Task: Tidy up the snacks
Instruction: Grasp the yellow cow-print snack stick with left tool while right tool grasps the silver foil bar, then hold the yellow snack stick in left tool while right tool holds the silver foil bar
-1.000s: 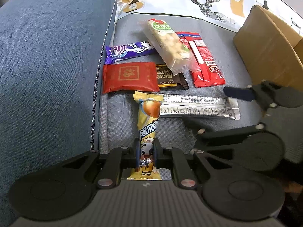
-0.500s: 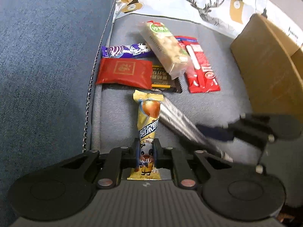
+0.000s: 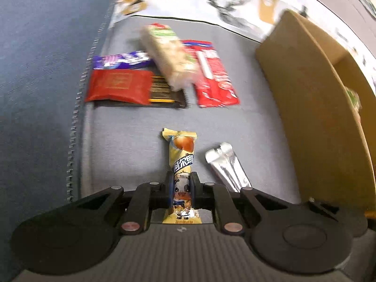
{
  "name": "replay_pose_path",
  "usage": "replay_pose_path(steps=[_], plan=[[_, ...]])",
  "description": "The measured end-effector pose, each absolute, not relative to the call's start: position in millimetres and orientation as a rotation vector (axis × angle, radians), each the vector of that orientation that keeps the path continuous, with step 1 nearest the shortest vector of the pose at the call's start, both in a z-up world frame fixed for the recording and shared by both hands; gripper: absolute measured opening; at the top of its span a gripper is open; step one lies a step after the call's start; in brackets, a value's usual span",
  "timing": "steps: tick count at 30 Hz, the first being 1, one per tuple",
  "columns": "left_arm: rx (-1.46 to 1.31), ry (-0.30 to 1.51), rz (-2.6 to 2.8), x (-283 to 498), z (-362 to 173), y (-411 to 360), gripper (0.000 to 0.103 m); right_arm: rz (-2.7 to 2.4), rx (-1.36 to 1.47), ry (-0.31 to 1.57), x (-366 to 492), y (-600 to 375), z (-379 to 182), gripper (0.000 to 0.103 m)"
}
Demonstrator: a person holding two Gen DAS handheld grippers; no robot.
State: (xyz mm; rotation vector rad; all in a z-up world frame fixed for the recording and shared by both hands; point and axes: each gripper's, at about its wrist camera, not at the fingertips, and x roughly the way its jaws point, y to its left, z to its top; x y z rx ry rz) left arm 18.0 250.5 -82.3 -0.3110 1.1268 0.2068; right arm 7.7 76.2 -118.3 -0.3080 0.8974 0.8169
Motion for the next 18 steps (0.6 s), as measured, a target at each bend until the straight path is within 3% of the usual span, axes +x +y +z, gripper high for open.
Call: replay_pose_path(steps=[10, 18], plan=[[-0.352, 1.145, 0.244, 19.6, -90.7, 247.1, 0.02, 0.861, -0.248, 0.928, 19.2, 73.5, -118.9, 0.035], [-0.325, 1.177, 0.271, 25.8, -99.2, 243.2, 0.025, 0.873, -0.285, 0.893, 14.5, 74.0, -117.8, 0.035]])
